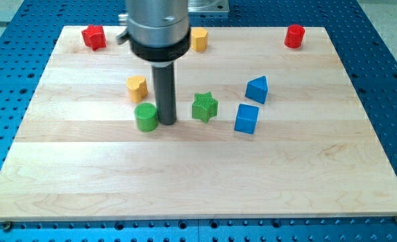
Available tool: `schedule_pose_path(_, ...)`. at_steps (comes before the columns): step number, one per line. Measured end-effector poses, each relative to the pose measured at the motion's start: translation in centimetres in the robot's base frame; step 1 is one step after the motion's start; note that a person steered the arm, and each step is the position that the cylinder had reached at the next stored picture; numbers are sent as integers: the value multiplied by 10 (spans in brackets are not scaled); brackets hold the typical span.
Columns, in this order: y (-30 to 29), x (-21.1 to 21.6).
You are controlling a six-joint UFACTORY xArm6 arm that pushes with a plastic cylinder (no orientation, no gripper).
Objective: Slide the green circle to the center left side of the board
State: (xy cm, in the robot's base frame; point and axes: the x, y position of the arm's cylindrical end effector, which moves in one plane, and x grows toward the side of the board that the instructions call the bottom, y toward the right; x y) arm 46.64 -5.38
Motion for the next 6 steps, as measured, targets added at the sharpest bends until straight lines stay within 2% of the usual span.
schedule_pose_path(1, -14, 4)
schedule_pose_path(2, -73, -27)
schedule_pose_path(3, -98, -44)
schedule_pose_path(4, -68, -43)
schedule_pose_path(6, -56, 4)
